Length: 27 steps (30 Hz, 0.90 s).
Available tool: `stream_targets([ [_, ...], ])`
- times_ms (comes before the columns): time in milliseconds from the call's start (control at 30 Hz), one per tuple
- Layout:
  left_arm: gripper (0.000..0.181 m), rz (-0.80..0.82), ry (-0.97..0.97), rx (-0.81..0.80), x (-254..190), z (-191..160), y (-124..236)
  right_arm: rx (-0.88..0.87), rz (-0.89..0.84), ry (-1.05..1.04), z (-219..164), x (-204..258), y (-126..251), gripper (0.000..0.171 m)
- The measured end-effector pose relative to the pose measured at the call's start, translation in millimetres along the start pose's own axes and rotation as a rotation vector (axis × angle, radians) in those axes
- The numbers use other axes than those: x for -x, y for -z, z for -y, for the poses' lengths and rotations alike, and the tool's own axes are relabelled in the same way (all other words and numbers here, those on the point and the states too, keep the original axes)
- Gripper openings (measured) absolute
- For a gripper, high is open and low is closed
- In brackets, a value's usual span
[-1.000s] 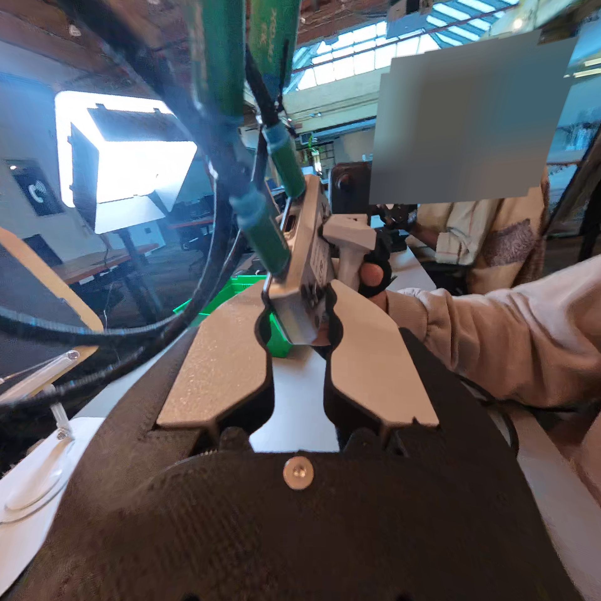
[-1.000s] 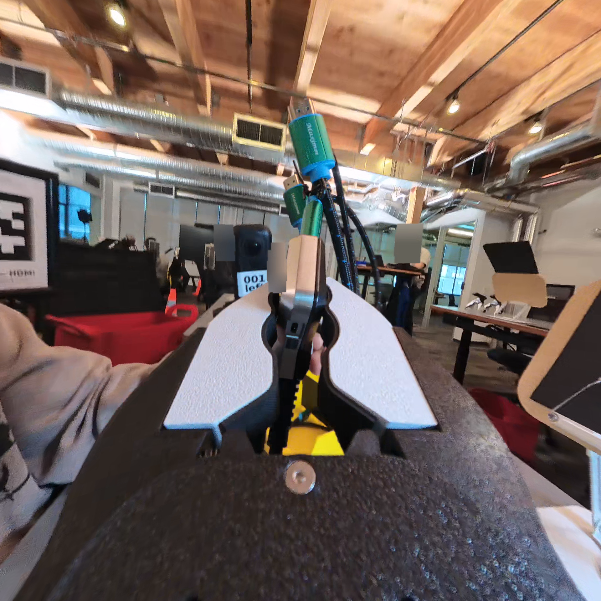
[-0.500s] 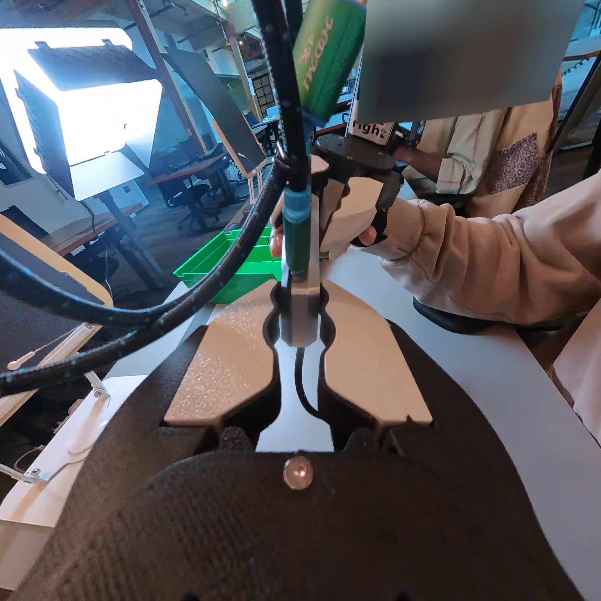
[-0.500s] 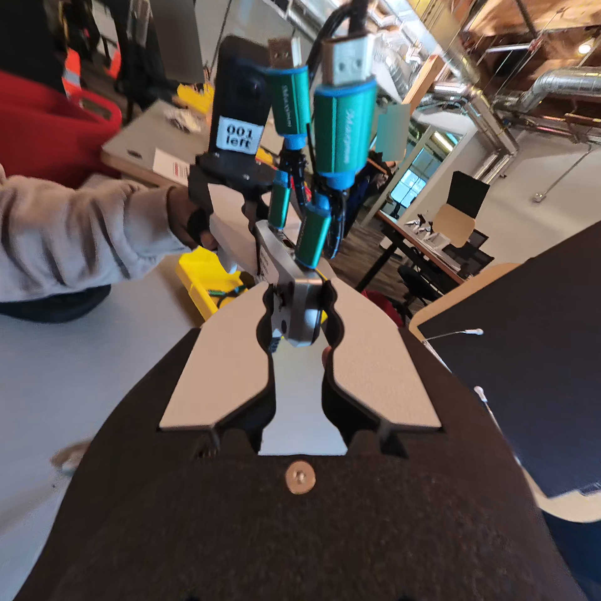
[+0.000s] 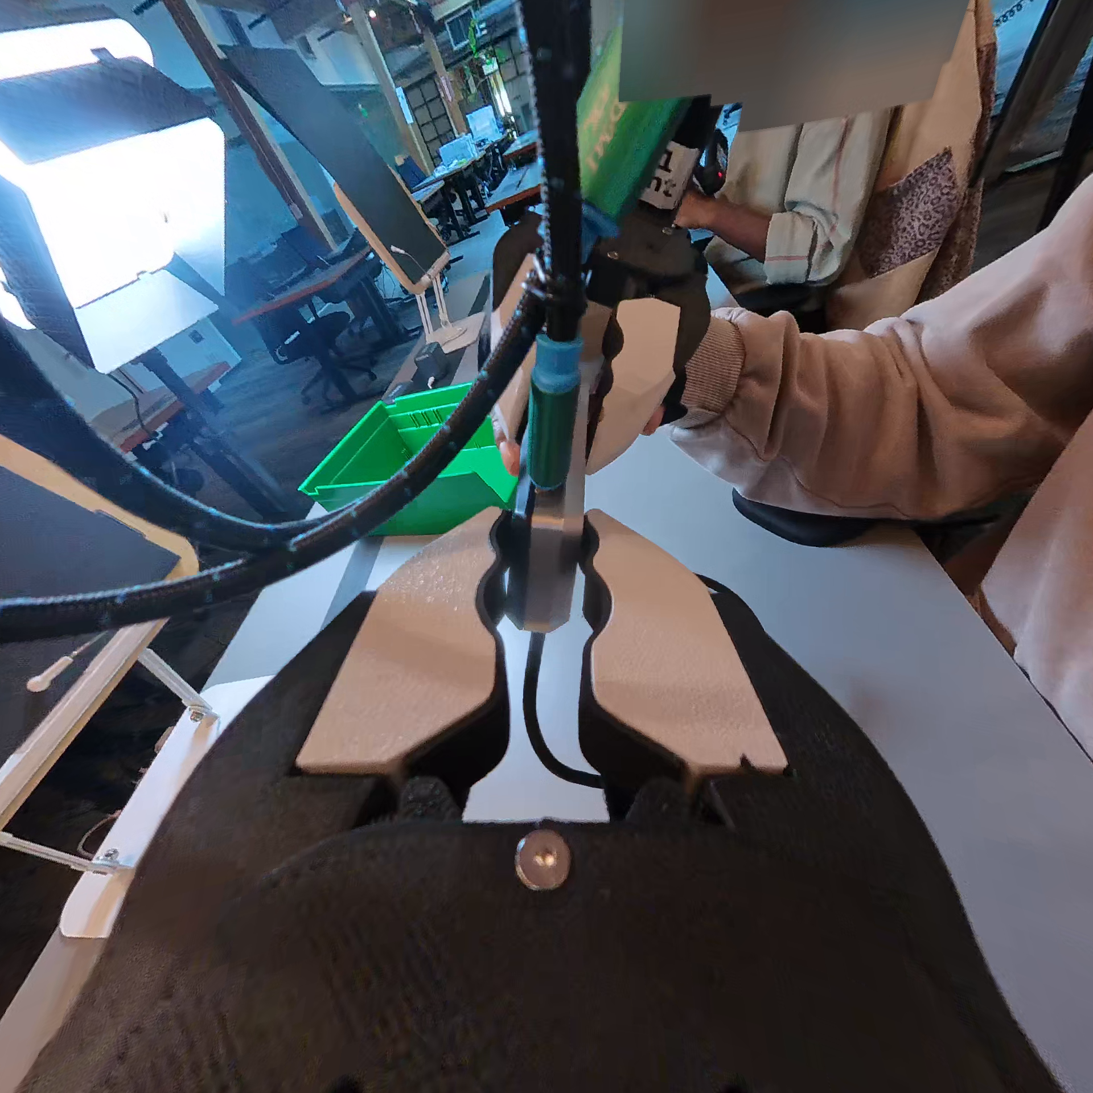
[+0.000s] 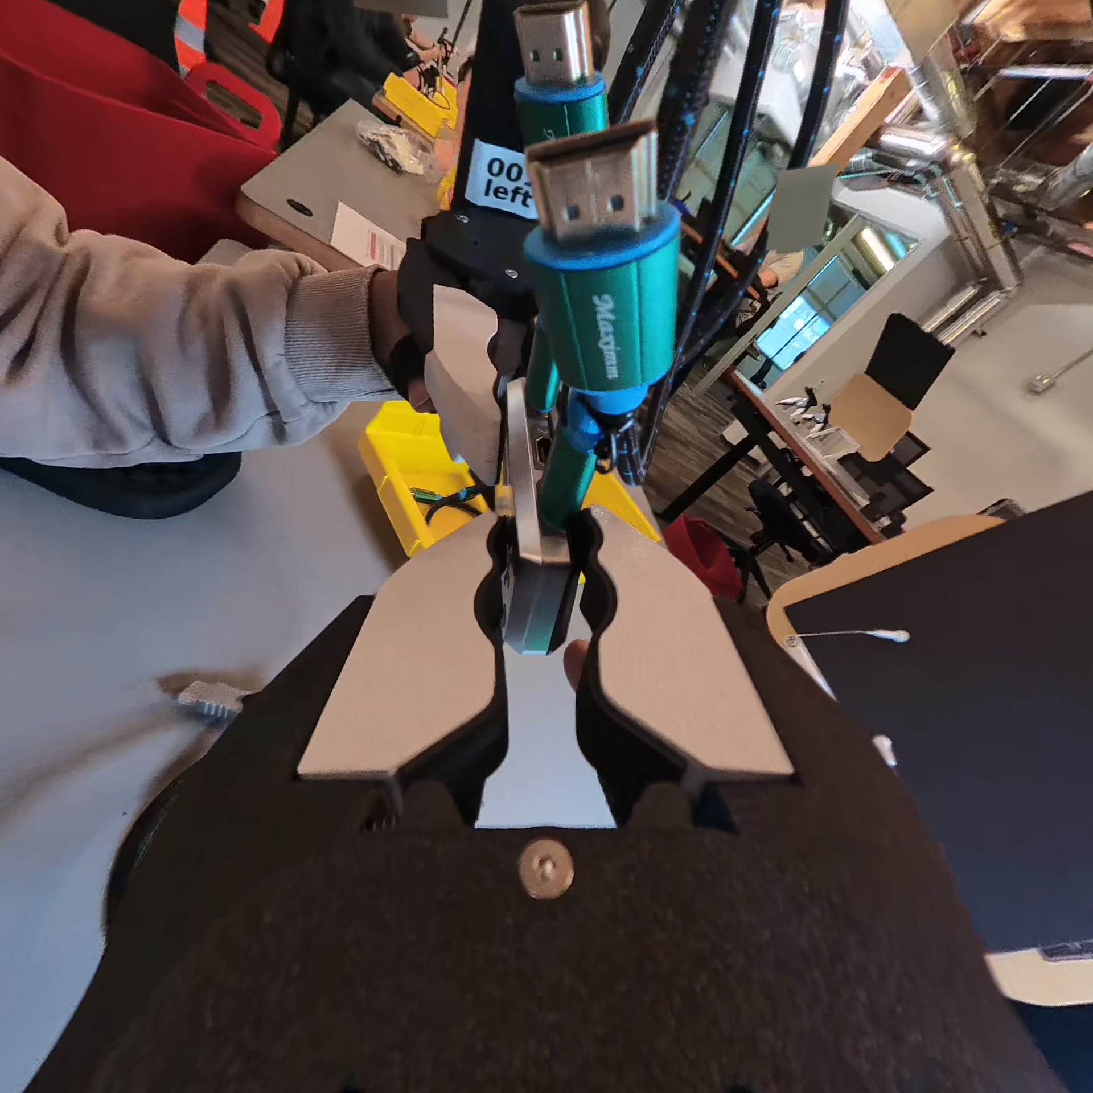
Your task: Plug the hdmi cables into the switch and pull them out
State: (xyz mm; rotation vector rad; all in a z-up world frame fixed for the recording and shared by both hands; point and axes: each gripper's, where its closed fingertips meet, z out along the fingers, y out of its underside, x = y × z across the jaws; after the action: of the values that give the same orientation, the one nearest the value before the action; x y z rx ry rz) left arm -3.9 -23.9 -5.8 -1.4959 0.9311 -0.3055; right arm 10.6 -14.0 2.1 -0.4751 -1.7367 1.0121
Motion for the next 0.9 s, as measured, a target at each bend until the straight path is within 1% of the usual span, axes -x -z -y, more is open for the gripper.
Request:
stream_targets([
  [67, 0.024, 0.049, -0.004, -0.034, 6, 8, 2, -0.002, -0.052, 0.049, 7, -5, 3, 0.022],
  [133, 0.026, 0.107, 0.016, -0.104, 15, 20, 7, 0.011, -0.129, 0.113, 12, -15, 11, 0.022],
  [167, 0.025, 0.136, 0.029, -0.147, 20, 27, 12, 0.016, -0.184, 0.148, 14, -22, 18, 0.022],
  [233, 0.019, 0.173, 0.046, -0.218, 28, 36, 26, 0.017, -0.353, 0.231, 22, -46, 38, 0.022],
  [300, 0.017, 0.205, 0.053, -0.256, 34, 41, 38, -0.019, -0.542, 0.291, 33, -72, 69, 0.022],
  [367, 0.017, 0.237, 0.053, -0.274, 40, 43, 45, -0.049, -0.755, 0.358, 39, -97, 109, 0.022],
  [433, 0.016, 0.244, 0.052, -0.286, 41, 45, 48, -0.026, -0.971, 0.441, 34, -119, 152, 0.022],
  [533, 0.015, 0.245, 0.044, -0.281, 40, 44, 43, 0.005, -1.218, 0.512, 13, -140, 208, 0.021],
  [600, 0.015, 0.239, 0.039, -0.272, 39, 42, 39, 0.048, -1.308, 0.515, -8, -149, 234, 0.021],
  [767, 0.015, 0.221, 0.030, -0.252, 35, 38, 30, 0.157, -1.392, 0.388, -76, -166, 268, 0.021],
  [900, 0.014, 0.211, 0.021, -0.242, 33, 37, 28, 0.245, -1.466, 0.224, -133, -173, 292, 0.021],
])
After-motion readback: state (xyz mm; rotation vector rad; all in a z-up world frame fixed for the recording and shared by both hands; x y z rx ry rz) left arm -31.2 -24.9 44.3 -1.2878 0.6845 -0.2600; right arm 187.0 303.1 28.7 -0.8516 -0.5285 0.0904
